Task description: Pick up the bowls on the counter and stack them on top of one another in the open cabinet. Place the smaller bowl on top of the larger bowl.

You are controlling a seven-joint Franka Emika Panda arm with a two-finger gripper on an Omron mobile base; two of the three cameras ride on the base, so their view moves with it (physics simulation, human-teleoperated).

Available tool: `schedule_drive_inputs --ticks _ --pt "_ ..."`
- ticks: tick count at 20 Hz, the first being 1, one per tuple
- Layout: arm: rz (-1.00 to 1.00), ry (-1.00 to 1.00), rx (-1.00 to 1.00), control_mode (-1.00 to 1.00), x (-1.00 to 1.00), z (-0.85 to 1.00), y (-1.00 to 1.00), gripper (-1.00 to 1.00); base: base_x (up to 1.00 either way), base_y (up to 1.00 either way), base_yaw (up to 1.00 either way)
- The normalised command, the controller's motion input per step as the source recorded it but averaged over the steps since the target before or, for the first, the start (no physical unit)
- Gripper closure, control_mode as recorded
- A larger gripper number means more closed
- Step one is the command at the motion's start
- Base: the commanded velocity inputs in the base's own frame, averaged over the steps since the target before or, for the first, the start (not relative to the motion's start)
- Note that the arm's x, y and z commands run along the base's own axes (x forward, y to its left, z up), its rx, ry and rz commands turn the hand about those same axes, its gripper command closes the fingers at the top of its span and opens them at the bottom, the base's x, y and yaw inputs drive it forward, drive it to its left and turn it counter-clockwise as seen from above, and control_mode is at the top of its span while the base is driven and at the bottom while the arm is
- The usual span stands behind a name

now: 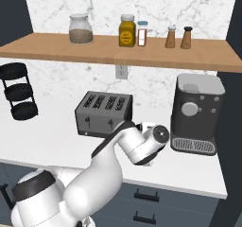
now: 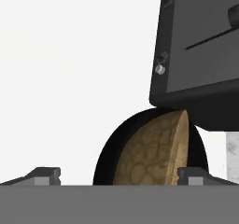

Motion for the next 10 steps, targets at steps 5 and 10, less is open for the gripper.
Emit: schedule_drive_inputs --ticks 5,10 --pt "0.00 -0.06 0.00 -1.00 0.12 -0.03 -0.01 -1.00 0.00 0.00 0.00" --pt "0.00 0.00 0.00 -1.00 0.25 -0.36 0.00 -1.00 0.00 0.00 0.00"
